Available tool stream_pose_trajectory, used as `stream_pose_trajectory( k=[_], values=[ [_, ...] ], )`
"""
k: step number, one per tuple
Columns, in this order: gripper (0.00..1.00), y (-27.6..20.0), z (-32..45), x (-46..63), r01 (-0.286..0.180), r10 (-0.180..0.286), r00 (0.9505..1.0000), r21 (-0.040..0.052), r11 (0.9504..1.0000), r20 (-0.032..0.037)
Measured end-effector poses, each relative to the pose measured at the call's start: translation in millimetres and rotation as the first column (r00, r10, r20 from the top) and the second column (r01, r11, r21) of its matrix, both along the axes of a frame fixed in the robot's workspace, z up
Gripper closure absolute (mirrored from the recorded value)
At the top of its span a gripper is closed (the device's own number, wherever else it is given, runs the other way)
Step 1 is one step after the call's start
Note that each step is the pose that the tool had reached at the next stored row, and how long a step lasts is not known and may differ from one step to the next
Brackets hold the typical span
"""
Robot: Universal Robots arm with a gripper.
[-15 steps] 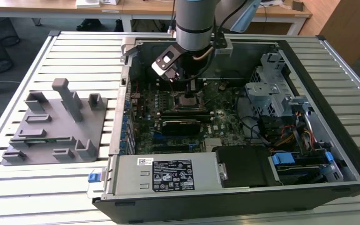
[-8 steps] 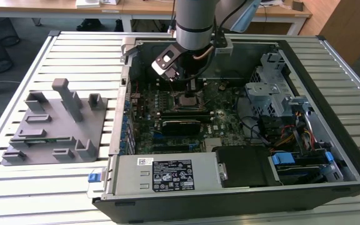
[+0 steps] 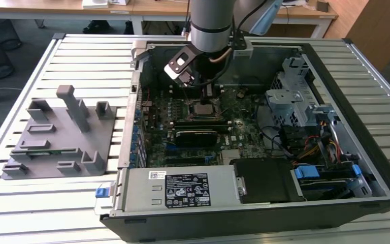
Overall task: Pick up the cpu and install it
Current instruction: 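Close the cpu cover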
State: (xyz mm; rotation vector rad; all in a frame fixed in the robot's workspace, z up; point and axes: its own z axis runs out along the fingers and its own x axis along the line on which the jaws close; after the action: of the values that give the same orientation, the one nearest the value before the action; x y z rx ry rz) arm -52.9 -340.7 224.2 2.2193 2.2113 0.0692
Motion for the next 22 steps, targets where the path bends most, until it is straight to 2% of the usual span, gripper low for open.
stream_pose_trajectory(
  k=[10,13,14,15,17,22],
  values=[
    [0.89,0.0,12.4,0.0,0.000,0.000,1.0000,0.0006,1.0000,-0.0034],
    [0.89,0.0,13.6,0.2,0.000,0.000,0.9999,0.0014,1.0000,-0.0103],
    [0.89,-0.1,14.2,0.5,0.000,0.000,0.9998,0.0033,1.0000,-0.0187],
    [0.89,-0.1,14.5,0.5,0.000,0.000,0.9998,0.0070,1.0000,-0.0197],
    [0.89,0.0,15.1,0.5,0.000,0.000,0.9998,0.0121,0.9999,-0.0199],
    [0.89,0.0,17.2,0.5,0.000,0.000,0.9998,0.0122,0.9999,-0.0200]
  ],
)
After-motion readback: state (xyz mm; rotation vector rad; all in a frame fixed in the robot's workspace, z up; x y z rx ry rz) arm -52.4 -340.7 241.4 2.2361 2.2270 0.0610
